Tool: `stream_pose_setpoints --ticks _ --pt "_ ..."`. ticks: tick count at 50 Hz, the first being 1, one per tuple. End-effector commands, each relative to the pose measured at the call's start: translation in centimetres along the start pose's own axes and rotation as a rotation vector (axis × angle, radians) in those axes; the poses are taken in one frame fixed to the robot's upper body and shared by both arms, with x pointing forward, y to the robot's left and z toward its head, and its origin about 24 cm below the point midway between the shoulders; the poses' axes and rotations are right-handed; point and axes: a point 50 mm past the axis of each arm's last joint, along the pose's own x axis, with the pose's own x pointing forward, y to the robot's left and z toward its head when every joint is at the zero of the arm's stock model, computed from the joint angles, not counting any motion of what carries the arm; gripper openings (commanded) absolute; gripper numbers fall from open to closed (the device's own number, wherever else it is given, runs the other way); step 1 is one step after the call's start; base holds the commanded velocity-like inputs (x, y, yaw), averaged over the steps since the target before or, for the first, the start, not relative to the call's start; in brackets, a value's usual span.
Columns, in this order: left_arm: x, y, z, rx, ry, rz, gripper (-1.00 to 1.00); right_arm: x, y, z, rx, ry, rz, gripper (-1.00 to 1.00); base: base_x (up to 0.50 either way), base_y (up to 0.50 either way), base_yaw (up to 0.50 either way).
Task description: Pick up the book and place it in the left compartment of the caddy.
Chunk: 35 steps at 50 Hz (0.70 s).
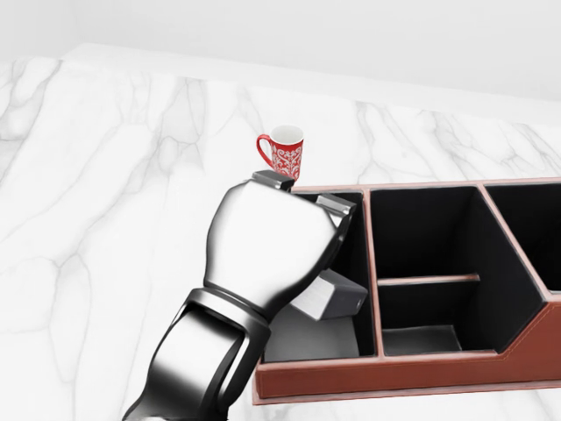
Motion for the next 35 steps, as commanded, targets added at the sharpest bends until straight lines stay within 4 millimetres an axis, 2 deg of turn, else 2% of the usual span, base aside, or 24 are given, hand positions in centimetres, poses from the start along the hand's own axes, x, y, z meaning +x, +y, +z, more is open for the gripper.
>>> stream_pose_setpoints --ticks 1,21,35 --pt "1.2 -1.1 0.0 -0.035 -0.013 -0.01 -1.0 -0.1 0.0 0.2 0.0 0.0 0.001 1.0 0.0 0.0 0.0" --pt "2.9 -3.0 0.4 0.077 -0.022 -0.119 -1.0 0.0 0.0 0.2 0.002 0.0 0.001 1.0 0.0 0.0 0.0" --pt "3.6 -4.1 0.5 0.163 -0.022 -0.124 -1.0 0.0 0.0 0.0 0.001 0.002 0.002 1.0 0.0 0.0 0.0"
